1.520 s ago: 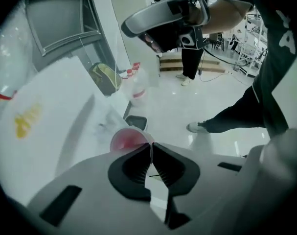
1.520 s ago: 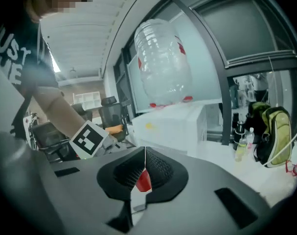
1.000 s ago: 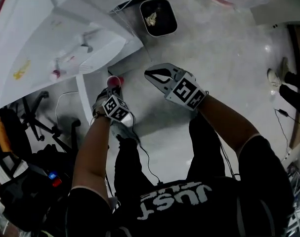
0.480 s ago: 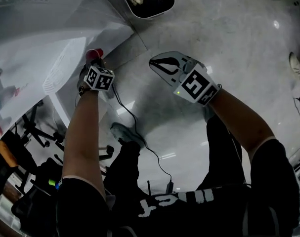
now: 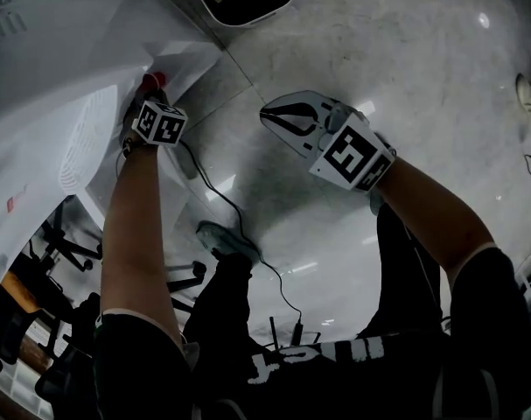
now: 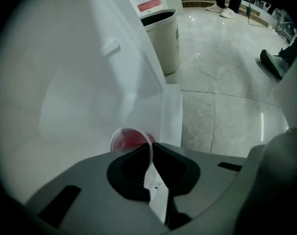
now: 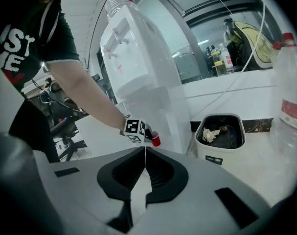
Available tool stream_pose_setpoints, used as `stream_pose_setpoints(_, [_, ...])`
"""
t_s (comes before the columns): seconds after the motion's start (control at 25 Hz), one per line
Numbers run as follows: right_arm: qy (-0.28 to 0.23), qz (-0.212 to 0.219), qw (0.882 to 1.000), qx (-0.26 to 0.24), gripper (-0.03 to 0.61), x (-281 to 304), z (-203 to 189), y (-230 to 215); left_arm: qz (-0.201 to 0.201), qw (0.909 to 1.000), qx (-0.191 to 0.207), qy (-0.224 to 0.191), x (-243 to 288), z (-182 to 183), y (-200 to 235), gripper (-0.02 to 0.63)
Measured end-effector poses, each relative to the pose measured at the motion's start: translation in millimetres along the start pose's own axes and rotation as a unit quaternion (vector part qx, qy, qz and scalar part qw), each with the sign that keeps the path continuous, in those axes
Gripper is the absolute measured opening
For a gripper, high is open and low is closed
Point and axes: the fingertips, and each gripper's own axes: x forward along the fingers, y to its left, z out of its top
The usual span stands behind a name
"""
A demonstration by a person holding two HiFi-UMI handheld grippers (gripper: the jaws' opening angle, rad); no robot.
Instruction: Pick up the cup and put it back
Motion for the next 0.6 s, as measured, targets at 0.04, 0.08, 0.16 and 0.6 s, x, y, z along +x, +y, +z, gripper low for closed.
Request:
stream_pose_setpoints(0.04, [0.001, 0.002, 1.000, 0.002, 0.035, 0.9, -1.6, 0.4, 0.002, 1.0000, 0.002, 0.000, 2.6, 0.5, 2.4, 0.025])
stream_pose_setpoints(0.08, [0.001, 0.004, 1.000, 0.003, 0.035, 1.4, -2.7, 1.7, 0.006, 1.0000, 0.004, 0.001, 4.2, 1.3, 5.5, 0.025])
stream_pose_setpoints(0.16, [0.005, 0.004, 1.000, 0.003, 0.035, 1.2, -4.2, 2.9, 0.014, 0.9998, 0.010, 0.004, 4.7, 3.9, 12.0, 0.025])
stream_pose_setpoints(0.6, [-0.006, 0.014, 1.000, 0.006, 0.035, -4.6, 5.8, 13.5, 0.028, 0.9990, -0.034, 0.009, -16.7, -0.1, 19.0, 0.240])
